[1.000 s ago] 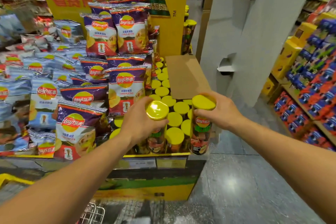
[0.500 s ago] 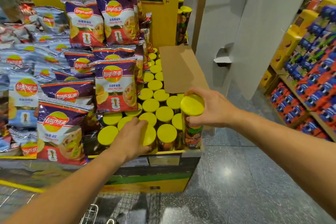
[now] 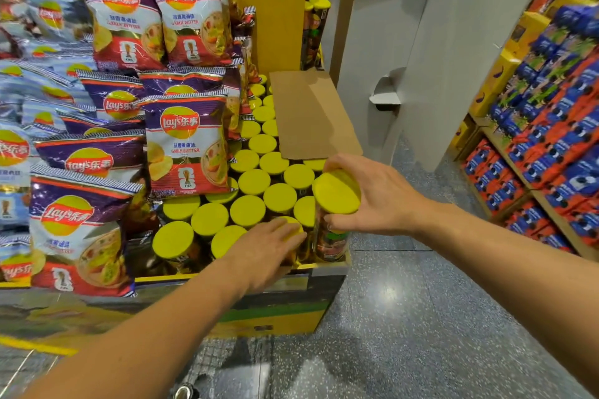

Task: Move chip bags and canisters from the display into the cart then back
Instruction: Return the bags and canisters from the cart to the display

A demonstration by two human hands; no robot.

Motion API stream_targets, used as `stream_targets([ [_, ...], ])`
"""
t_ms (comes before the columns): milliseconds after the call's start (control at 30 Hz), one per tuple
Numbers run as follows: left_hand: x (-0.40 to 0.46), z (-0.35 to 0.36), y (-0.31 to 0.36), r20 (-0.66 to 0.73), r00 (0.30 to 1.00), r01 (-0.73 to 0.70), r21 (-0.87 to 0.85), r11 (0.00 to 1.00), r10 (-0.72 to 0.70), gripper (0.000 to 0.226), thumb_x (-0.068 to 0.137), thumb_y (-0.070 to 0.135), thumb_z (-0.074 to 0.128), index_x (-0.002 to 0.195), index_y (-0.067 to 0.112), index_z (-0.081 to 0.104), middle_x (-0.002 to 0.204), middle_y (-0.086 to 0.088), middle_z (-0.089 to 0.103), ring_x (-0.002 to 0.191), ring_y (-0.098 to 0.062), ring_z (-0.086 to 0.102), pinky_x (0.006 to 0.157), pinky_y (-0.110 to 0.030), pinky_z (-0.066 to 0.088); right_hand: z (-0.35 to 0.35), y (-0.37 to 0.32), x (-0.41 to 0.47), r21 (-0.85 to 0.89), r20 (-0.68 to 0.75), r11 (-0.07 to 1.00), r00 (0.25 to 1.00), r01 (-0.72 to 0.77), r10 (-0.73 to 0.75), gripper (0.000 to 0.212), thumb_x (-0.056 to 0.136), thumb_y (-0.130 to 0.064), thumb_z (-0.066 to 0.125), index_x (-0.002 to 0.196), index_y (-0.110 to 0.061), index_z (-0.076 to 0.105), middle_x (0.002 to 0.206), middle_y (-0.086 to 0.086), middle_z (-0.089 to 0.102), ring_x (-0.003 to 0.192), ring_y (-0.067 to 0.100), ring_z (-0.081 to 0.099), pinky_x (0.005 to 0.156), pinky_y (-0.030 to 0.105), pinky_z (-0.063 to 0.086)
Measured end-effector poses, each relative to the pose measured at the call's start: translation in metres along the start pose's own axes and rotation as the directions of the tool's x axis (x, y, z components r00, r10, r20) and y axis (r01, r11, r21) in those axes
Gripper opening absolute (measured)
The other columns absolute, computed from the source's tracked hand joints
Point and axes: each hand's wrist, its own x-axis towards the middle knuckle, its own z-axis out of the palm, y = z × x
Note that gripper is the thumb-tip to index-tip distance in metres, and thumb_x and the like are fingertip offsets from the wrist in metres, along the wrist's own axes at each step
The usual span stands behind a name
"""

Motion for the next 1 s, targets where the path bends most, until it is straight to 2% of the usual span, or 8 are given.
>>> stream_targets([
  [67,-0.001,0.003,0.002,-0.041,0.999,0.024,0.025,0.999,-0.023,0.064,0.097,0.041,0.051,0.152,0.021,0.025,0.150,-0.006,0.037,0.134,-0.029,0.036,0.107,-0.040,0.039,0.006,0.004,-0.007,-0.035,-0.016,0.999,1.000,0.011,-0.012,0.073,0.065,-0.064,0.067,0.125,-0.029,0.046,0.114,-0.015,0.055,0.093,0.014,0.056,0.076,0.038,0.051],
  [167,-0.007,0.004,-0.006,-0.074,0.994,0.078,-0.047,0.996,-0.081,0.063,0.097,0.032,0.055,0.152,0.020,0.028,0.146,-0.002,0.043,0.131,-0.025,0.040,0.108,-0.034,0.037,0.017,0.009,-0.015,-0.083,-0.016,0.997,1.000,0.001,-0.002,0.075,0.069,-0.061,0.074,0.129,-0.027,0.044,0.120,-0.010,0.055,0.096,0.017,0.058,0.075,0.037,0.050],
  [367,0.004,0.001,-0.009,-0.141,0.990,-0.036,-0.345,0.938,-0.014,0.070,0.084,-0.001,0.055,0.149,0.020,0.037,0.144,-0.006,0.051,0.131,-0.027,0.047,0.100,-0.042,0.048,0.078,0.025,-0.014,-0.194,0.282,0.969,0.937,-0.154,0.205,0.087,0.078,-0.056,0.073,0.148,-0.029,0.028,0.138,0.004,0.035,0.111,0.028,0.056,0.089,0.040,0.052],
  [533,0.000,0.012,-0.014,-0.215,0.971,0.024,-0.355,0.934,-0.106,0.052,0.083,0.003,0.056,0.135,0.011,0.053,0.141,-0.008,0.052,0.130,-0.027,0.046,0.104,-0.038,0.045,0.105,0.027,-0.023,-0.397,0.186,0.917,0.982,0.036,0.042,0.051,0.083,-0.044,0.072,0.122,-0.020,0.051,0.119,0.006,0.051,0.100,0.025,0.051,0.077,0.037,0.050],
  [700,-0.019,0.017,-0.011,-0.174,0.984,-0.019,-0.286,0.958,-0.033,0.051,0.087,0.010,0.058,0.138,0.008,0.051,0.150,-0.009,0.043,0.141,-0.029,0.036,0.114,-0.041,0.036,0.099,0.013,-0.010,-0.436,0.288,0.900,0.946,-0.007,0.147,0.045,0.087,-0.049,0.061,0.119,-0.017,0.054,0.117,0.003,0.050,0.106,0.022,0.050,0.079,0.033,0.047],
  [767,-0.027,0.014,-0.009,-0.195,0.980,-0.020,-0.259,0.966,-0.032,0.051,0.087,0.010,0.057,0.138,0.009,0.051,0.149,-0.009,0.044,0.140,-0.029,0.037,0.116,-0.040,0.033,0.092,0.000,0.002,-0.469,0.284,0.883,0.944,-0.013,0.165,0.035,0.089,-0.048,0.057,0.104,-0.017,0.062,0.106,0.004,0.057,0.097,0.024,0.056,0.071,0.033,0.041],
  [867,-0.049,0.003,-0.012,-0.232,0.966,0.053,-0.265,0.963,-0.117,0.037,0.085,0.007,0.057,0.122,0.010,0.057,0.130,-0.008,0.055,0.119,-0.028,0.050,0.097,-0.040,0.045,0.086,-0.027,0.017,-0.381,0.170,0.922,0.976,-0.065,0.139,0.023,0.090,-0.036,0.053,0.076,-0.018,0.054,0.083,0.005,0.057,0.076,0.026,0.054,0.063,0.033,0.042],
  [1000,-0.100,-0.012,-0.030,-0.195,0.926,0.244,-0.348,0.905,-0.324,0.023,0.083,0.004,0.052,0.103,0.015,0.054,0.105,-0.003,0.054,0.095,-0.026,0.052,0.067,-0.034,0.034,0.093,-0.087,0.040,-0.140,0.162,0.986,0.981,-0.088,0.110,0.019,0.092,-0.032,0.055,0.076,-0.021,0.057,0.078,-0.001,0.057,0.076,0.022,0.054,0.059,0.033,0.044],
])
